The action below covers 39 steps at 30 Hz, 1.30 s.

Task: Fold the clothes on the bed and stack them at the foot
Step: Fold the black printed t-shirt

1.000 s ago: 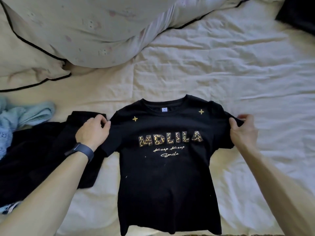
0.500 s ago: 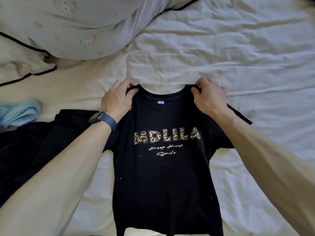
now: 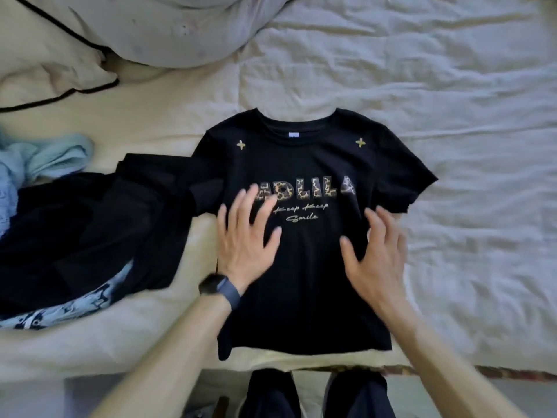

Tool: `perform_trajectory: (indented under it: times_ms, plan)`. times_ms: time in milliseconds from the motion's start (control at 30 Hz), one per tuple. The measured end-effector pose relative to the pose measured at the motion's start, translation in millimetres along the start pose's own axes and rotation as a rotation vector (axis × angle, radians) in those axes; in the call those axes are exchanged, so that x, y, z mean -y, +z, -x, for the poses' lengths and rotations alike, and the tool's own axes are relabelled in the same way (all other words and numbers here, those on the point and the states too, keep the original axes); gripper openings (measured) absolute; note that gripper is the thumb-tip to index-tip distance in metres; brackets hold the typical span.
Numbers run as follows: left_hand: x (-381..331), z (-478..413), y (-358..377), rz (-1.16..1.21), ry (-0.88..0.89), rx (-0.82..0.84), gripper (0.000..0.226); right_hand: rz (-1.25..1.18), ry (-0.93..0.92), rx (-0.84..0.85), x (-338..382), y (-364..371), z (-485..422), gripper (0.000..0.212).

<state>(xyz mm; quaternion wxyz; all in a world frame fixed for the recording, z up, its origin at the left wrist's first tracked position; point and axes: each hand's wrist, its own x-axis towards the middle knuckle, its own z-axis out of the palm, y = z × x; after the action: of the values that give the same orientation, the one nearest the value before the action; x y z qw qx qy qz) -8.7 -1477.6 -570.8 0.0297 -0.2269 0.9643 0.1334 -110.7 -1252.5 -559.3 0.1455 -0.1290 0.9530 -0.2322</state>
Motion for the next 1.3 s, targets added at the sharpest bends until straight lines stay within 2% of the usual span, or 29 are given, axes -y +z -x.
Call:
perform_trajectory:
  times_ms: [167,267,400,500,633,767,867,1000,1067,1133,1233,1300]
  plan:
    - [-8.7,155.5,0.5,0.075,-0.311,0.149,0.080,-0.073,0.320,0.222,-50.6,-18.2,147.1,0.080]
    - [-5.5,207.9,-2.7,0.073,-0.364,0.232,0.084,-0.097,0.298,0.282,-69.6,-27.5,190.7,0.079]
    - [12.0,220.0,-0.8,0.178,-0.432,0.210,0.057,-0.109,0.214,0.228,-87.7,-20.9,188.2,0.048]
    - [27.8,213.6,2.8,0.212,-0.390,0.225,0.040,-0.052,0.153,0.236,-104.6,-13.5,165.8,0.029]
    - [37.9,217.9,4.2,0.148,-0.293,0.203,0.037,0.000,0.085,0.198,-116.2,-9.6,160.8,0.023]
    - [41.2,227.5,3.1,0.042,-0.219,0.257,0.043,-0.004,0.098,0.125,-115.1,-12.6,167.6,0.016]
    - [37.2,231.9,-1.9,0.047,-0.288,0.184,0.022,-0.060,0.133,0.072,-111.0,-22.4,174.1,0.017]
    - [26.2,248.6,-22.1,0.376,-0.460,-0.076,0.010,-0.160,0.071,-0.087,-107.5,-42.9,188.4,0.019]
    - [21.7,264.9,-30.3,0.419,-0.474,-0.159,0.007,-0.176,0.011,-0.177,-110.7,-49.6,198.7,0.023]
    - [21.2,279.7,-31.6,0.397,-0.504,-0.115,0.009,-0.155,0.002,-0.173,-115.5,-49.7,207.9,0.025]
    - [26.3,291.3,-18.7,0.292,-0.580,0.091,0.011,-0.145,0.141,-0.062,-123.6,-39.9,215.9,0.021]
    - [26.0,291.1,-10.2,0.253,-0.590,0.174,0.012,-0.165,0.167,-0.062,-124.9,-30.2,214.9,0.018]
